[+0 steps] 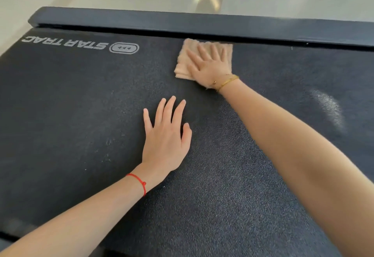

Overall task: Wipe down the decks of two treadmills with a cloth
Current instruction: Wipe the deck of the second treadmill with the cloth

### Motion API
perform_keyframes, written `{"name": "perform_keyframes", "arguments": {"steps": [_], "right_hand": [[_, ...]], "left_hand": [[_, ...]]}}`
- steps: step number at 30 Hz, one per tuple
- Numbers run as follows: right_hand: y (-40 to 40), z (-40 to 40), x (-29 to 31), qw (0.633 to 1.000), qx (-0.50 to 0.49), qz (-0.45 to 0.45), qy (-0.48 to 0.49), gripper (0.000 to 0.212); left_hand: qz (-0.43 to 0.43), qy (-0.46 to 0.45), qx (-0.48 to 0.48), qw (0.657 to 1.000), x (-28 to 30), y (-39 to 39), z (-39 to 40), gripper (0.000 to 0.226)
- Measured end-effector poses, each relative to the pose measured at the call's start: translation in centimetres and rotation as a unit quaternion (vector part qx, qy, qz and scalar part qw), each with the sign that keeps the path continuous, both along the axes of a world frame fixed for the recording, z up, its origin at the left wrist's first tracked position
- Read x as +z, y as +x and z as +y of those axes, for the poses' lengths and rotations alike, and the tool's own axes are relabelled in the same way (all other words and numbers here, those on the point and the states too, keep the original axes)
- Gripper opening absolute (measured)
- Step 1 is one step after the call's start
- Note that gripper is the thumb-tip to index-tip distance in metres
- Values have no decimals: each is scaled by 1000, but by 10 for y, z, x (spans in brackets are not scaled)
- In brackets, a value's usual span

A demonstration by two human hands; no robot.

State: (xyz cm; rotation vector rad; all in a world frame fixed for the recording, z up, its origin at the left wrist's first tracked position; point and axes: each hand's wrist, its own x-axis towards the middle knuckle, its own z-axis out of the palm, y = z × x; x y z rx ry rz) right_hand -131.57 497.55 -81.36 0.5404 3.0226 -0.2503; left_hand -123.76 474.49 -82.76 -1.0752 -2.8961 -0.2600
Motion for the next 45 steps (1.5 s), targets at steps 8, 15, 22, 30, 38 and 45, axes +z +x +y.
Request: {"name": "perform_keyframes", "arguments": {"steps": [8,15,22,30,38,45], "right_hand": [[82,51,-4,999,-42,21,22,56],[148,64,-2,989,-147,-4,15,57],[222,-39,-1,999,16,32,20,61],[257,-12,1,991,-129,16,22,57],[301,-108,4,1000,-18,14,15,55],[371,-129,5,1000,-3,26,9,54]], "left_hand": [[-4,5,0,1000,1,0,-2,60],[-10,21,2,1000,1,0,-1,59],[-8,37,2,999,-2,1,0,56],[-19,35,-4,999,3,5,-2,54],[-21,34,-7,999,8,10,-3,53],[-36,57,-30,997,8,25,9,51]]}}
